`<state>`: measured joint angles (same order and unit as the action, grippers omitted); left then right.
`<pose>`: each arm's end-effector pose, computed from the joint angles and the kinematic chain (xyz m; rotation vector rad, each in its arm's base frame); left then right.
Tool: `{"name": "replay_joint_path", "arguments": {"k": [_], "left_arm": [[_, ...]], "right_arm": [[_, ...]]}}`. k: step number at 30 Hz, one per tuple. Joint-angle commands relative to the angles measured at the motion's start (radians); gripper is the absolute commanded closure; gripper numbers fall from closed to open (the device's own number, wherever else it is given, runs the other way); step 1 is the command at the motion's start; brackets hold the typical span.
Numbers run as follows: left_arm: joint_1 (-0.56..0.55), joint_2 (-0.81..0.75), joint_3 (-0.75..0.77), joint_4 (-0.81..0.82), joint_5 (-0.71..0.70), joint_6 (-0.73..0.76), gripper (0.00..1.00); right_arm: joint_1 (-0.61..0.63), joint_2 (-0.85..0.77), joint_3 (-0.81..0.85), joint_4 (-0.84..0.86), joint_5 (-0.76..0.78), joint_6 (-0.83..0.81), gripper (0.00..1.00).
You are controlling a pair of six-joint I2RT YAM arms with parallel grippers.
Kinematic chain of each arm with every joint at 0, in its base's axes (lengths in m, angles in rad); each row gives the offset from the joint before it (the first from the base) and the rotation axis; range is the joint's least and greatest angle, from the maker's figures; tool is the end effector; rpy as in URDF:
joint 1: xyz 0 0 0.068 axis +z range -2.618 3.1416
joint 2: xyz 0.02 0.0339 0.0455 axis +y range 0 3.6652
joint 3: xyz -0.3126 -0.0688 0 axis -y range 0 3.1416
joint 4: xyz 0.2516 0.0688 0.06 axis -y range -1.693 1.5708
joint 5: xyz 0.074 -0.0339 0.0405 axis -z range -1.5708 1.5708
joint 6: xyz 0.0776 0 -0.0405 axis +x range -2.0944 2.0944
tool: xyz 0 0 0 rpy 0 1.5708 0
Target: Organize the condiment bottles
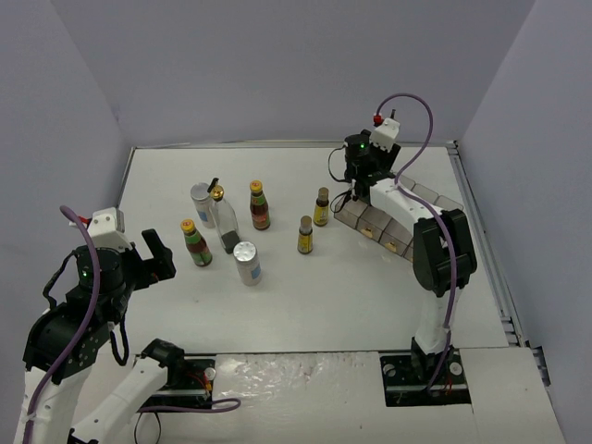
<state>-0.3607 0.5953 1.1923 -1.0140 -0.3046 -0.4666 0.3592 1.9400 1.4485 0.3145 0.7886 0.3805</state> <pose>0.0745 -0.0032 0.4199 -0.3000 1.9522 -0.2379 0.4965 0.1276 0.3165 0.5752 1.5966 -0.1369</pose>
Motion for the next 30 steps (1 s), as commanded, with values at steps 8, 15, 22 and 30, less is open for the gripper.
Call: {"name": "replay_joint_path", "arguments": {"k": [8,15,22,30], "left_arm": [[-0.003,0.018,0.009,0.032,-0.002,-0.015,0.03],[-0.004,0.012,0.014,0.024,-0.001,-0.017,0.03],[-0.004,0.003,0.023,0.018,0.005,-0.023,0.03],[-0.004,0.035,0.056,0.025,0.033,-0.001,0.03]], "right_arm": [[0.015,-0.036,0.058,0.009,0.071,0.044,0.32],[0.024,-0.087,0.041,-0.023,0.041,0.047,0.15],[0.051,-0.208,-0.014,-0.067,-0.064,0.036,0.00],[0.083,-0.453,-0.104,-0.156,-0.492,-0.081,0.00]]}}
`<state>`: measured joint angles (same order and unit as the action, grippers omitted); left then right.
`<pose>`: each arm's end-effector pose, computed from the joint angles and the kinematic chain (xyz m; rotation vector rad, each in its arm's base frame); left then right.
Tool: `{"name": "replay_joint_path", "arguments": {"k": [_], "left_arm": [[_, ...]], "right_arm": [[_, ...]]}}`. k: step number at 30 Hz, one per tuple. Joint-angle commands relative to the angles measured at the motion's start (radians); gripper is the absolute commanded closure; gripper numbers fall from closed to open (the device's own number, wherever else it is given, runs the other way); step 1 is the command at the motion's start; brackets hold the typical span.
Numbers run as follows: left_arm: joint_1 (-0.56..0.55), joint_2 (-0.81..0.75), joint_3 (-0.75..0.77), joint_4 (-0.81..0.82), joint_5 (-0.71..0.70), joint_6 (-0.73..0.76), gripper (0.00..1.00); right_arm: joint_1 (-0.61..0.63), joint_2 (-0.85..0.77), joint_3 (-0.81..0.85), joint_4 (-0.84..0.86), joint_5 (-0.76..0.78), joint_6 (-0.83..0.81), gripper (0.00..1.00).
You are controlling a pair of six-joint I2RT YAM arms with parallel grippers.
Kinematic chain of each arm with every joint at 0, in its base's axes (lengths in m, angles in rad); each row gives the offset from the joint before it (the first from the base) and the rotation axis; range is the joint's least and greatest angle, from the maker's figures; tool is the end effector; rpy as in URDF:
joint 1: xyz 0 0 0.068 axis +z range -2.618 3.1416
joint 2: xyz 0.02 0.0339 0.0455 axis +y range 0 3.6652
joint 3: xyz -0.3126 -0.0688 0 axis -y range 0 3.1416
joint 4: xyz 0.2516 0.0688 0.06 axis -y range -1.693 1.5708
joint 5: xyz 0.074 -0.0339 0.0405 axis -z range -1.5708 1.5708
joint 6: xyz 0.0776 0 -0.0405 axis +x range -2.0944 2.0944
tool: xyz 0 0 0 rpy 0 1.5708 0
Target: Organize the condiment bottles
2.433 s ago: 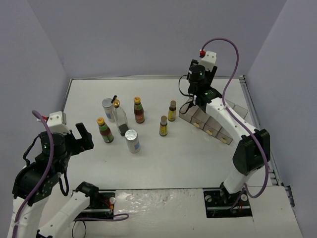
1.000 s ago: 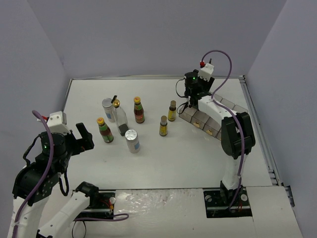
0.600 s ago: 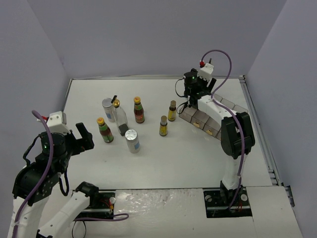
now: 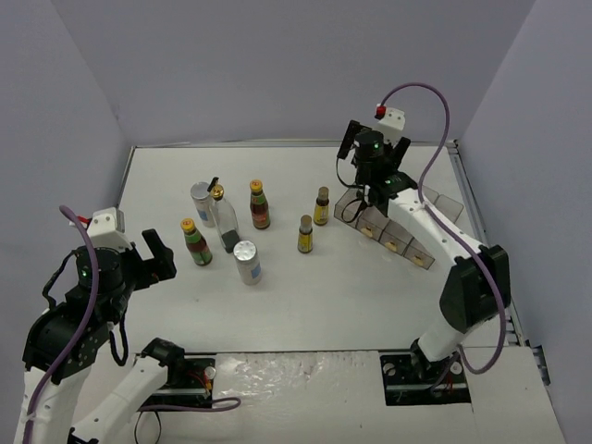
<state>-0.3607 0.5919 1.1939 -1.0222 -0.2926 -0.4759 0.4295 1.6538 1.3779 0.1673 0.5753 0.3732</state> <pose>0.0728 -0.0035 0.4193 -0.3016 1.9577 -0.2539 0.4200 0.1459 0.3991 0.3812 1.6191 0.1255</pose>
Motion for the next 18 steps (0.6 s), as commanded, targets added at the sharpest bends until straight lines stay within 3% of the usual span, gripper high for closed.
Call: {"name": "replay_joint_path", "arguments": {"k": [1,5,8,11,18], "left_arm": [[-0.004,0.043,0.057,0.035,0.029,0.014,0.03],[-0.004,0.055,0.056,0.045,0.044,0.032,0.03],[-0.003,0.064,0.052,0.053,0.043,0.044,0.03],[-0.003,0.076,0.055,0.058,0.037,0.056,0.03],[-0.004,0.087,0.086,0.041,0.022,0.052,0.03]], "right_arm": [[0.015,-0.201,-0.054,-0.008,-0.378,-0.107,0.00],[0.058,-0.283,-0.101,0.026,-0.673,-0.197,0.00],[0.149,-0.280,-0.105,0.065,-0.737,-0.250,0.00],[0.213,-0.232,-0.100,0.137,-0.754,-0.230,0.00],[0.400,-0.070,-0.070,0.303,-0.622,-0.210,0.00]]}}
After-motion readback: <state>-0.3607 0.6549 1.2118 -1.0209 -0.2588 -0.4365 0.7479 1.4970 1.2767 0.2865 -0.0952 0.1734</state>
